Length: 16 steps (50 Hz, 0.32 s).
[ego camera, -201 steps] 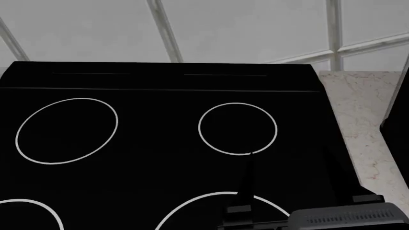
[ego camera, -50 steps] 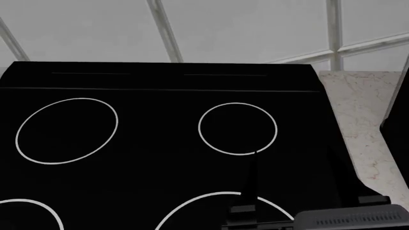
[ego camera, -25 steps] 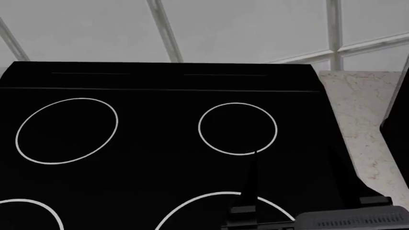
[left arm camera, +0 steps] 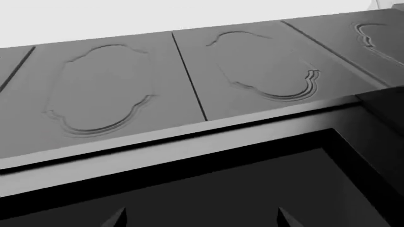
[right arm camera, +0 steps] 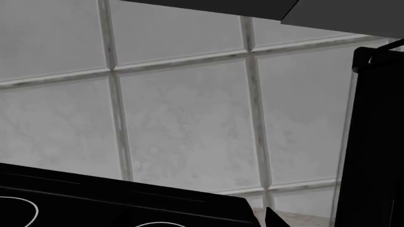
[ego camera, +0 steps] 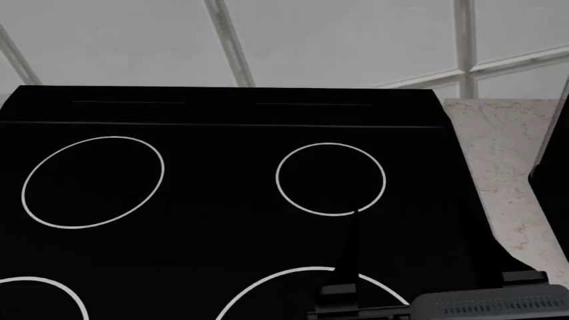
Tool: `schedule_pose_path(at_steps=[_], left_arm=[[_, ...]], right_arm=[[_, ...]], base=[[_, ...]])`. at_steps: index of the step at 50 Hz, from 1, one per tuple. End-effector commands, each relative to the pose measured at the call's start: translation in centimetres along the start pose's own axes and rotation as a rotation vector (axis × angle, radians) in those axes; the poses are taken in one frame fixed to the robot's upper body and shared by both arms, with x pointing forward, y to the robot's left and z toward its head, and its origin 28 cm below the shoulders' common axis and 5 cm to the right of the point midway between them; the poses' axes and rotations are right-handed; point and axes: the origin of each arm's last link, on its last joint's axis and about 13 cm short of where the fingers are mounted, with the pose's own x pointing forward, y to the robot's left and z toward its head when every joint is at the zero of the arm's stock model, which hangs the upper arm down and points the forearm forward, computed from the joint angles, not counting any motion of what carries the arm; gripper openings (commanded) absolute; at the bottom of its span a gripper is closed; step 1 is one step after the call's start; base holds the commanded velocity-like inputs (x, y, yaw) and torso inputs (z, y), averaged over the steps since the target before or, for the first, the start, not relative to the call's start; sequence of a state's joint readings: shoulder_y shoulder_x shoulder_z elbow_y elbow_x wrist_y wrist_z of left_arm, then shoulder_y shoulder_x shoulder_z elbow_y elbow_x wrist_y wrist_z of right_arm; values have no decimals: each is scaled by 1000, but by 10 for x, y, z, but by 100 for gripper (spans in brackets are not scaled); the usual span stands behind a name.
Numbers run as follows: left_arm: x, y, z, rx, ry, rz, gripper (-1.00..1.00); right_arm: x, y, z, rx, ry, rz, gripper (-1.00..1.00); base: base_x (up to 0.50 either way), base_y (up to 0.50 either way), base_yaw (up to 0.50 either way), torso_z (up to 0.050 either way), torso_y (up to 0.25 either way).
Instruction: Pick the garlic from the counter and place it in the microwave.
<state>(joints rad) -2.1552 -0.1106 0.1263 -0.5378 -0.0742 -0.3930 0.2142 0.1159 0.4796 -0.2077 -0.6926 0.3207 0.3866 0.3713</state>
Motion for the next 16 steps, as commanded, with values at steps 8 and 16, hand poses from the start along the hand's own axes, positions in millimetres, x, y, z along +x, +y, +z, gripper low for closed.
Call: schedule_pose_path(at_steps=[8,16], left_arm=[[-3,-5,17,64,-230,-51,100],[-5,-7,24,92,-337,-56,100]], right_arm=[[-1,0,0,2,-4,-1,100],[-1,0,1,2,-3,-1,100]], base=[[0,0,0,0,0],[0,0,0,0,0]])
